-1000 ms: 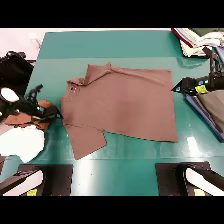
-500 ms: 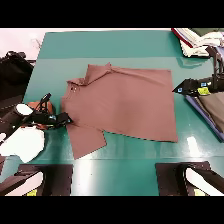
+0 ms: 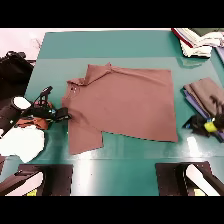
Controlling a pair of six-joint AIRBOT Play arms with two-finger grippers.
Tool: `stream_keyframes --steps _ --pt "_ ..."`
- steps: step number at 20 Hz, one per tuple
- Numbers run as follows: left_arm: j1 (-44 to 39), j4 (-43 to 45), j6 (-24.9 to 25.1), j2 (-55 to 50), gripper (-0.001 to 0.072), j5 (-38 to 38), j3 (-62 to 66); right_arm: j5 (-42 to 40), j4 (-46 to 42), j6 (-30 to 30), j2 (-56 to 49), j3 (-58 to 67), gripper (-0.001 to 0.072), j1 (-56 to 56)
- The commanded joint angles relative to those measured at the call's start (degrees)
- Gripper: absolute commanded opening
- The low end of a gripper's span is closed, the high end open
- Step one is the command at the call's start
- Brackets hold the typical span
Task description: Fold the shirts.
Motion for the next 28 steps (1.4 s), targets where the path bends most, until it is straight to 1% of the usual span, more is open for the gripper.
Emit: stream_keyframes --steps 1,2,6,8,10,11,13,15,17,20,22,24,26,28 --pt "0.0 -0.1 0.9 0.0 0.0024 -1.0 3.0 -1.5 1.8 -1.2 -1.2 -10.8 0.0539 -4.8" --pt "0.0 -0.1 1.0 0.0 0.0024 -1.0 3.3 -2.8 4.4 -1.4 -2.1 -11.9 0.0513 -4.3" --pt "0.0 -0.1 1.2 0.0 0.0024 -1.5 3.4 -10.5 13.1 -1.4 -6.2 -12.5 0.0503 2.1" --pt "0.0 -0.1 1.2 0.0 0.0024 -1.9 3.4 -14.4 16.7 -1.4 -7.1 -12.5 0.0369 5.5" --pt "0.0 -0.1 1.2 0.1 0.0024 -2.8 3.6 -16.2 17.0 -1.5 -5.8 -12.3 0.0067 8.8" --pt "0.0 0.0 1.4 0.5 0.0023 -3.5 4.4 -16.4 16.8 -1.5 -4.2 -11.4 0.002 10.3" --pt "0.0 0.1 1.6 3.5 0.0023 -4.0 7.5 -15.1 16.8 -1.5 0.3 -6.6 0.002 12.7" --pt "0.0 0.2 1.6 8.3 0.0023 -5.4 14.2 -13.1 16.9 -1.4 5.0 2.7 0.0019 14.5" --pt "0.0 0.2 1.6 12.8 0.0023 -6.6 24.9 -12.5 17.5 -1.3 9.2 15.2 0.0019 15.6" --pt "0.0 0.4 1.6 16.1 0.0023 -7.5 46.5 -12.7 17.5 -0.3 13.1 37.2 0.0019 15.6" --pt "0.0 1.6 1.1 16.2 0.0023 -7.0 61.2 -12.4 17.2 -0.3 14.0 51.3 0.0019 15.6" --pt "0.0 4.5 -2.0 16.2 0.0023 -5.8 73.2 -11.8 16.8 -0.3 13.7 63.8 0.0019 15.6" --pt "0.0 6.2 -3.0 16.2 0.0023 -3.2 81.3 -9.7 12.6 2.5 12.0 74.9 0.0019 15.7" --pt "0.0 6.4 -3.0 16.2 0.0022 -0.8 85.3 -3.9 6.7 5.9 9.0 84.6 0.0019 15.7"
